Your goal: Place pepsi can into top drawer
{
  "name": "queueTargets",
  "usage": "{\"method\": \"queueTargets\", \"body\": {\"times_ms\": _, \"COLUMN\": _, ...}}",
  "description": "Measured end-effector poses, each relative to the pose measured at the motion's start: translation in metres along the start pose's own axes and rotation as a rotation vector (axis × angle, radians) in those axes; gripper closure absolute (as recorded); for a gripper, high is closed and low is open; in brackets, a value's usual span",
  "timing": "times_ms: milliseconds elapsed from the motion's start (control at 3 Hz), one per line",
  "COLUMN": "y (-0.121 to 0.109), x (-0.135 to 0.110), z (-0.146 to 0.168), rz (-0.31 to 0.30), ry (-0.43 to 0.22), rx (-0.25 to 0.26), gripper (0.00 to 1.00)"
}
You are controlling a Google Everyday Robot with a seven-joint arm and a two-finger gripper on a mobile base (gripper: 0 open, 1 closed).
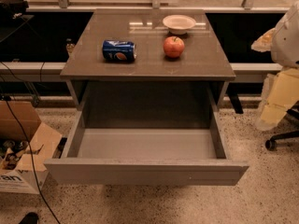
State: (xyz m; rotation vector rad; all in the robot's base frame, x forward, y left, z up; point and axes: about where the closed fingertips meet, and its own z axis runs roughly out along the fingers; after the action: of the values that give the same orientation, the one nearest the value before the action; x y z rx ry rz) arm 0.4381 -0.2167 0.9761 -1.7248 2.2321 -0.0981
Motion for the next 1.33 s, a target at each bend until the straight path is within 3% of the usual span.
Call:
{"method": "queueTargets", "body": {"times_ms": 333, "y": 0.000, "x": 0.000, "z": 0.000, "rz": 0.000, "ry": 0.000, "rx": 0.001, "gripper": 0.00}}
{"method": "queueTargets", "body": {"times_ms": 667, "y": -0.008, "x": -0.019, "z": 0.004, "rz": -0.024, "ry": -0.032, "rx": 0.020, "gripper": 0.00}}
{"method": "queueTargets", "body": {"times_ms": 1333, "y": -0.041, "x": -0.092, "z": 0.026, "rz": -0.060, "ry": -0.225, "rx": 0.043, "gripper": 0.00}}
